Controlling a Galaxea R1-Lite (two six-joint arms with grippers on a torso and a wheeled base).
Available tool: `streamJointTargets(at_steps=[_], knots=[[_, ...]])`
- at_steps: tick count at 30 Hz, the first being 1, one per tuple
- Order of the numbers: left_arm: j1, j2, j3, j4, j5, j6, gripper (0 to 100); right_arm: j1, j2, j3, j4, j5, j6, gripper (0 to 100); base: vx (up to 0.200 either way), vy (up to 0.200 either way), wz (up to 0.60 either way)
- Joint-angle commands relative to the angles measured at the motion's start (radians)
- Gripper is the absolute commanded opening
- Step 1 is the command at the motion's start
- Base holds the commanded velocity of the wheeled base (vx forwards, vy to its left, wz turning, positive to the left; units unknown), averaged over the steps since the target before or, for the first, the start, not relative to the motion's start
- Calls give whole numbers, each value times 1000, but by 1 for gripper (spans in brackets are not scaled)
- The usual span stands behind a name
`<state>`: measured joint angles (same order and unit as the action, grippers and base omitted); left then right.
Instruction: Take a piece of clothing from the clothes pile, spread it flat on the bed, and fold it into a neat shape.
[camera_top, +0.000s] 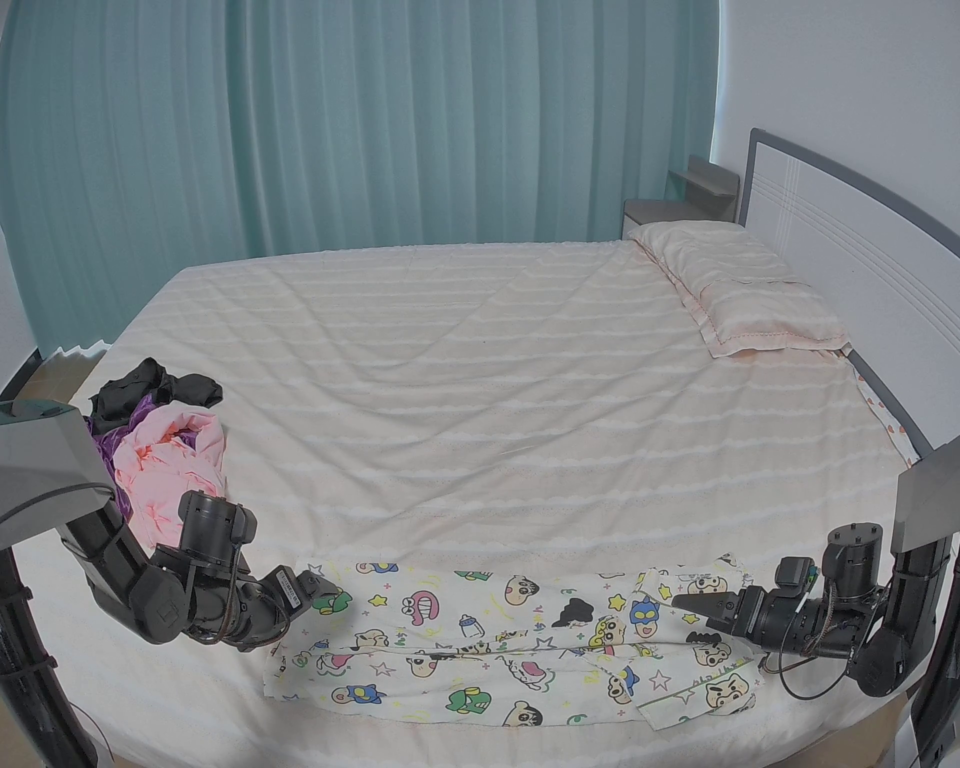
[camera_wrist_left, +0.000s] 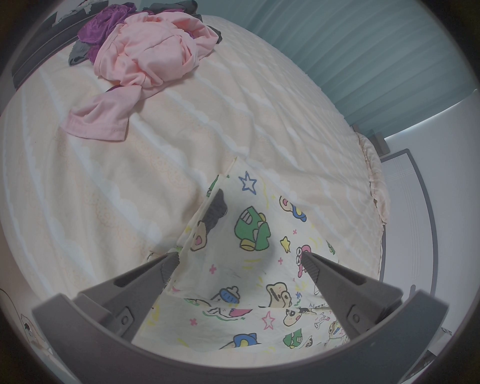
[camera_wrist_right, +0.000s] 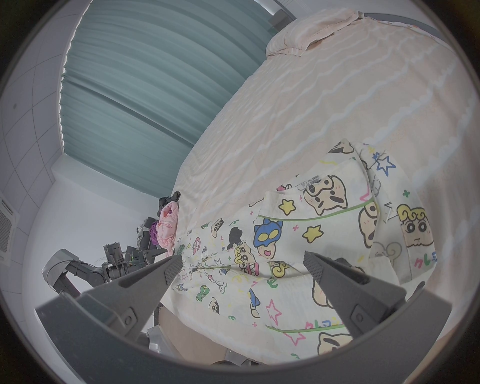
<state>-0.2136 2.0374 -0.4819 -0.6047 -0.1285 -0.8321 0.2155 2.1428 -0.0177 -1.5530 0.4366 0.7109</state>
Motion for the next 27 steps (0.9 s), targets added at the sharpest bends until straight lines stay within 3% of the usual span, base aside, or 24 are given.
streamJointTargets(at_steps=[1,7,23,24,27], knots=[[-1,55,-12,-3,0,1,100,1,0,12,-10,1,1,100,0,0,0],[-1,90,-26,-4,44,28,100,2,0,12,-10,1,1,100,0,0,0],[-7,81,-35,3,38,22,100,-1,3,7,-10,1,13,100,0,0,0],[-6,84,-41,3,38,22,0,-1,2,7,-12,1,13,100,0,0,0],[-6,86,-43,5,40,22,0,1,2,8,-12,1,13,100,0,0,0]])
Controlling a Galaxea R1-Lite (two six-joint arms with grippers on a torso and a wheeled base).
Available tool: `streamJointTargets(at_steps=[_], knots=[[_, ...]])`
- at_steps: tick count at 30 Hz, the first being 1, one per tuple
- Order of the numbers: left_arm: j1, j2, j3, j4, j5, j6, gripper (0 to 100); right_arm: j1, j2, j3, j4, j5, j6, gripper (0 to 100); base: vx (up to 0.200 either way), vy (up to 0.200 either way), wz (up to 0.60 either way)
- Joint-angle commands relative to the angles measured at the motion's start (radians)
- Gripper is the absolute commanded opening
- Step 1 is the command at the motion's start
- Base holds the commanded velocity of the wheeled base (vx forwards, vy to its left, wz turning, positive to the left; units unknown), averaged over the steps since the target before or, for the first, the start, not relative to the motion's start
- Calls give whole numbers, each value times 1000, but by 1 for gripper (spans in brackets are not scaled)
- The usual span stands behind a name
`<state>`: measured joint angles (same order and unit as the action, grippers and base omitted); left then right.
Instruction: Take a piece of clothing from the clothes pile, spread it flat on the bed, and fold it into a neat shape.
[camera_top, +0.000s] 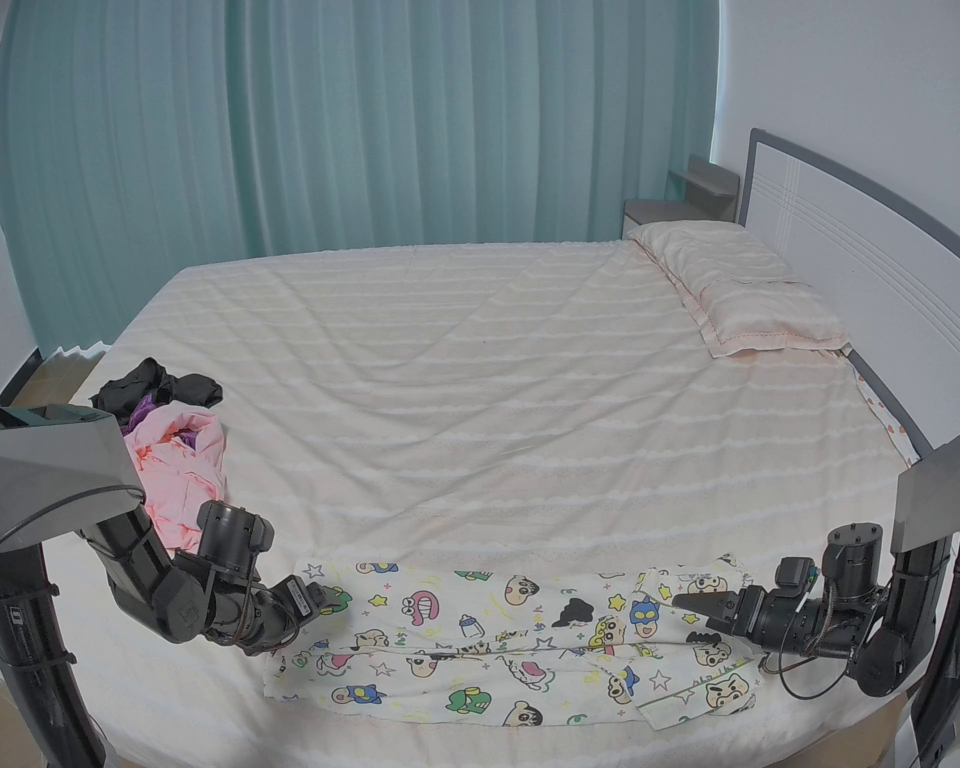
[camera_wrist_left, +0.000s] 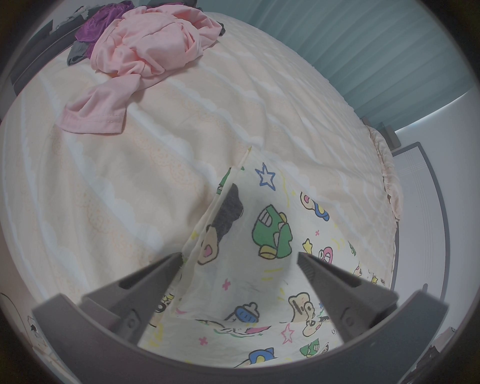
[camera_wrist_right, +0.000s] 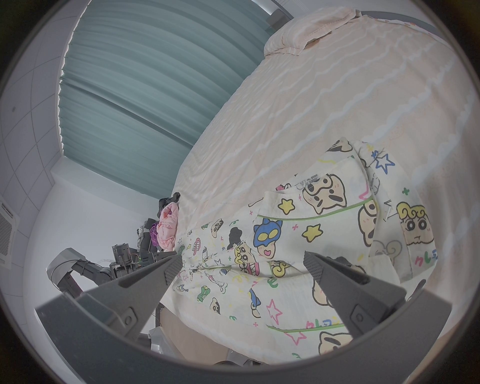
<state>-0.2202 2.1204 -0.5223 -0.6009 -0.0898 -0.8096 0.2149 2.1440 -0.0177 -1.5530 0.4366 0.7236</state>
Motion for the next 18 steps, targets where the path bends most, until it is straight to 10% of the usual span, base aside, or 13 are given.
streamJointTargets(at_steps=[1,18], knots=[[1,-2,-1,1,1,0,0,0,2,8,-10,1,0,100,0,0,0],[16,-60,2,1,4,-2,0,3,7,10,-10,1,0,100,0,0,0]])
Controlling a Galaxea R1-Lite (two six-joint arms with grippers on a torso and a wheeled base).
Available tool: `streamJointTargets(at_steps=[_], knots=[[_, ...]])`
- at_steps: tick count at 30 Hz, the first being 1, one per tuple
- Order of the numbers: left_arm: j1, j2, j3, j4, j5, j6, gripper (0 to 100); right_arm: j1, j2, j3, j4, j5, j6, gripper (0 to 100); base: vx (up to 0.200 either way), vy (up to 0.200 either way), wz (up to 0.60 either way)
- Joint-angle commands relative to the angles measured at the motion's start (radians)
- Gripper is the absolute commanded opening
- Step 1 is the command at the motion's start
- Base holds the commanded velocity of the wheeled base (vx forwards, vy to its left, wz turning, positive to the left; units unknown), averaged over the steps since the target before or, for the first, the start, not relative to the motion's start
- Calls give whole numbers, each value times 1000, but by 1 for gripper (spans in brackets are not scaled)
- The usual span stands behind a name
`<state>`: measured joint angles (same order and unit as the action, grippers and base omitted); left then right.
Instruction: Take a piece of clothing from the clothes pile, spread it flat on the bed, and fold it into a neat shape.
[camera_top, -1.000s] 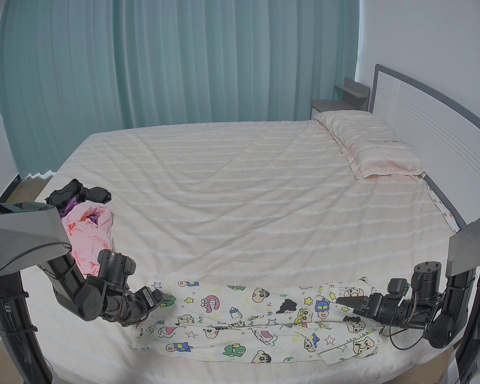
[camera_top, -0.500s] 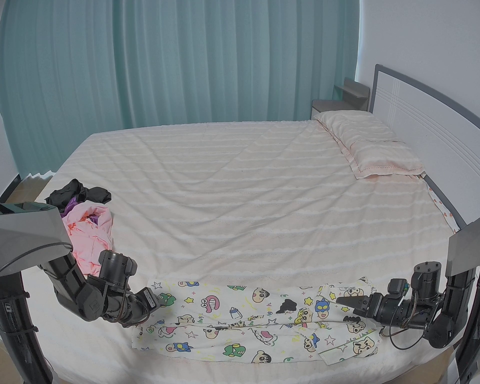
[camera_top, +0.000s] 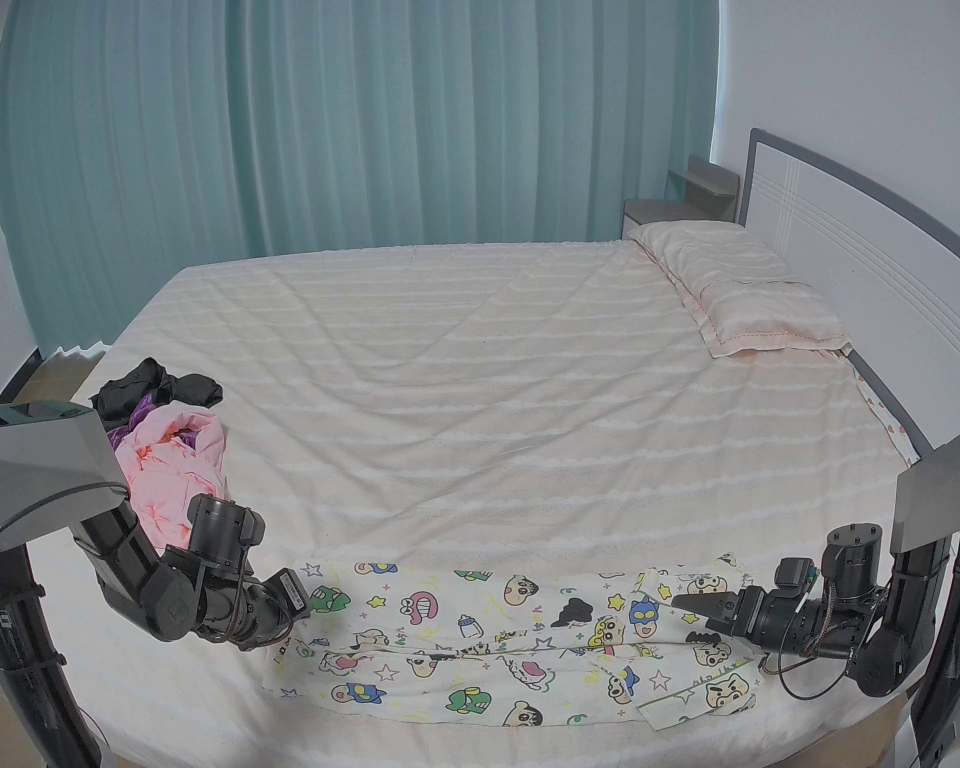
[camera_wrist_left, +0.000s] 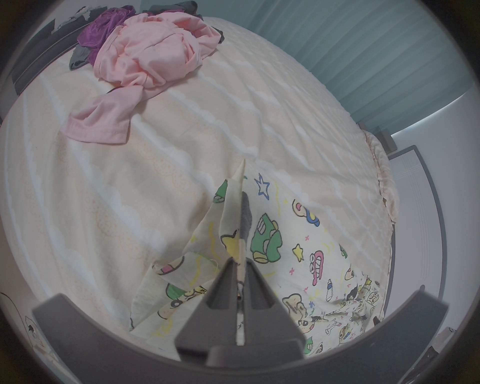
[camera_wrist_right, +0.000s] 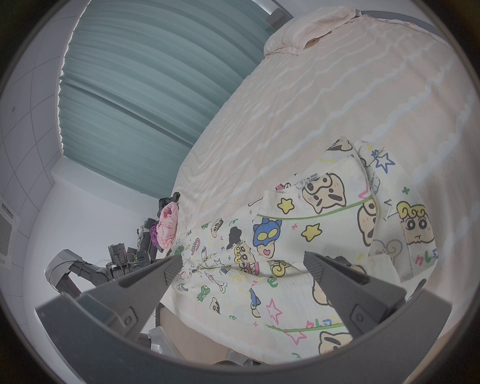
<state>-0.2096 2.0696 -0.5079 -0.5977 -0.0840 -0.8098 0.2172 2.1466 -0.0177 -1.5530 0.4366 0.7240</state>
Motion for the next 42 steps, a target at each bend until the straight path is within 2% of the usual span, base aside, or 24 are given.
streamJointTargets(at_steps=[1,8,9,25,33,34,42], knots=[[6,-9,-12,-2,-2,-2,0,1,4,10,-10,1,0,100,0,0,0],[29,0,-60,22,-33,-5,0,1,4,10,-10,1,0,100,0,0,0],[27,0,-61,35,-34,-3,100,1,4,10,-10,1,0,100,0,0,0],[19,-28,-27,67,-65,-3,100,-1,7,8,-10,1,2,100,0,0,0],[19,-20,-23,67,-68,0,100,1,4,7,-10,4,29,100,0,0,0],[19,-20,-23,67,-68,0,0,1,4,7,-10,4,29,100,0,0,0],[21,-43,-31,68,-62,3,0,1,3,7,-10,4,29,100,0,0,0]])
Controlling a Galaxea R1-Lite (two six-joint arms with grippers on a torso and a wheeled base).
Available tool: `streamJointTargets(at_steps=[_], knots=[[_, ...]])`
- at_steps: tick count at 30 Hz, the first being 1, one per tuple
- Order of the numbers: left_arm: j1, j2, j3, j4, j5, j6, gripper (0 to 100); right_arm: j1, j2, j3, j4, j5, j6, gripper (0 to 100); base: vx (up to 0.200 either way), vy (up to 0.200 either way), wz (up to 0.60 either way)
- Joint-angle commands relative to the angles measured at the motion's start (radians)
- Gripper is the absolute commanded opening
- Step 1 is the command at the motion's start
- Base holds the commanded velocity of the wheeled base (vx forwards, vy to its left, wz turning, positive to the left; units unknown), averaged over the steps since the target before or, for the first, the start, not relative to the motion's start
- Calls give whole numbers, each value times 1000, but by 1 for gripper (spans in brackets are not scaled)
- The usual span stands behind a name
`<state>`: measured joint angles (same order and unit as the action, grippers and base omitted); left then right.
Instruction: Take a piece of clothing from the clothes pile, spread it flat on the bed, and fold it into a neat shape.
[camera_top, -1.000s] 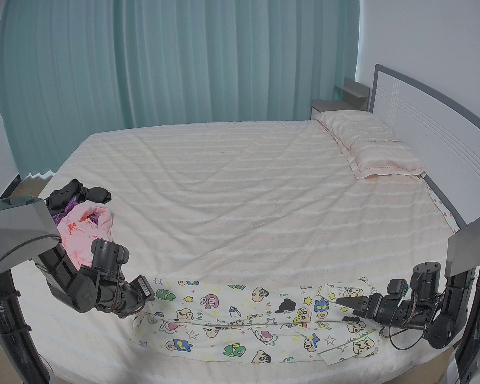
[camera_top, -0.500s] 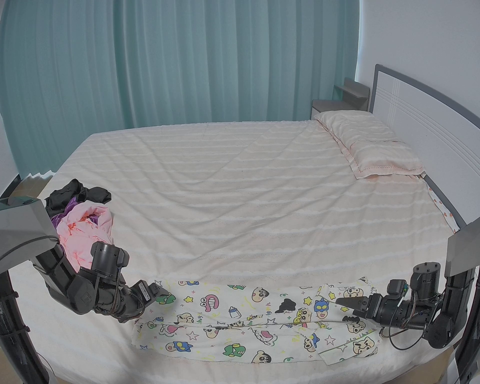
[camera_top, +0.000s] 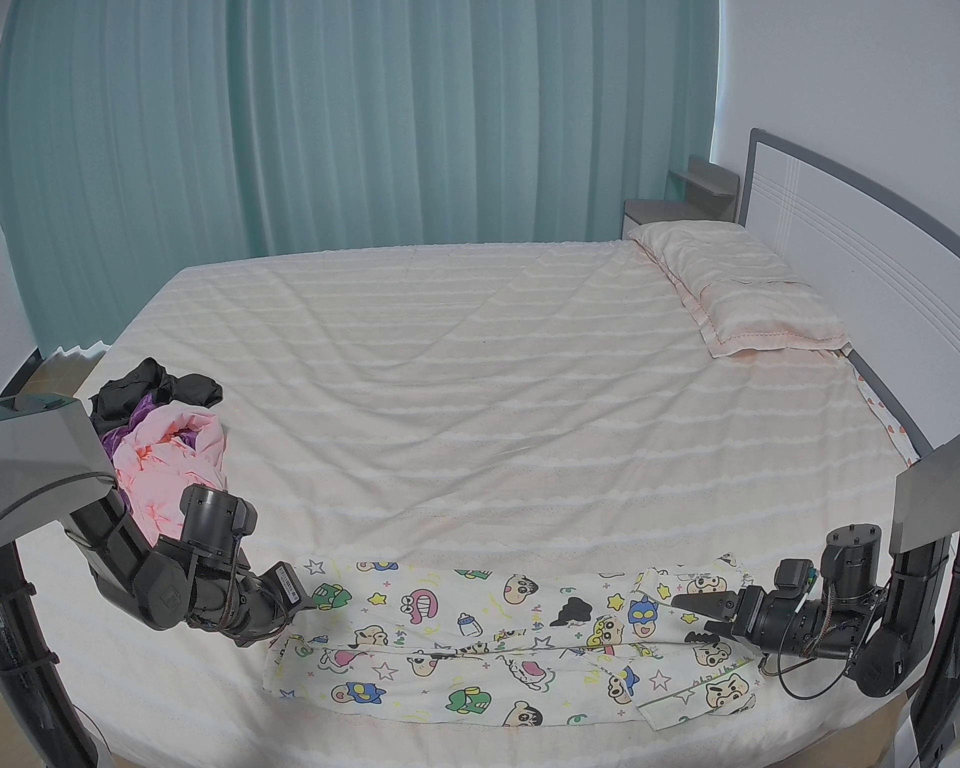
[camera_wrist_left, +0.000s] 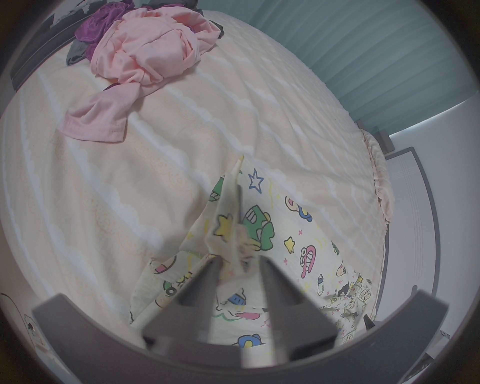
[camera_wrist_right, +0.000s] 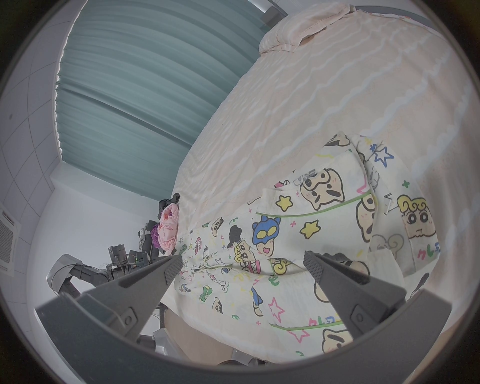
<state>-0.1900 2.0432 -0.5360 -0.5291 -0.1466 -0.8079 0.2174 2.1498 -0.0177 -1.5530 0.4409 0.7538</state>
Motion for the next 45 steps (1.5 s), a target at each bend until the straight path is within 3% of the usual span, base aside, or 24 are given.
streamJointTargets(at_steps=[1,14,26,38,39,45], knots=[[1,-26,-4,0,1,1,0,0,-1,7,-10,-1,-2,100,0,0,0],[9,-98,-124,107,1,12,0,0,-4,7,-10,-1,-1,100,0,0,0],[12,-101,-299,213,-5,167,0,0,-2,7,-10,-1,-1,100,0,0,0],[14,-143,-225,276,-21,329,0,0,-1,5,-10,-1,-1,100,0,0,0],[34,-130,-168,284,-37,401,0,0,1,5,-10,1,-1,100,0,0,0],[61,-52,-154,284,-34,478,0,0,1,7,-10,-1,-1,100,0,0,0]])
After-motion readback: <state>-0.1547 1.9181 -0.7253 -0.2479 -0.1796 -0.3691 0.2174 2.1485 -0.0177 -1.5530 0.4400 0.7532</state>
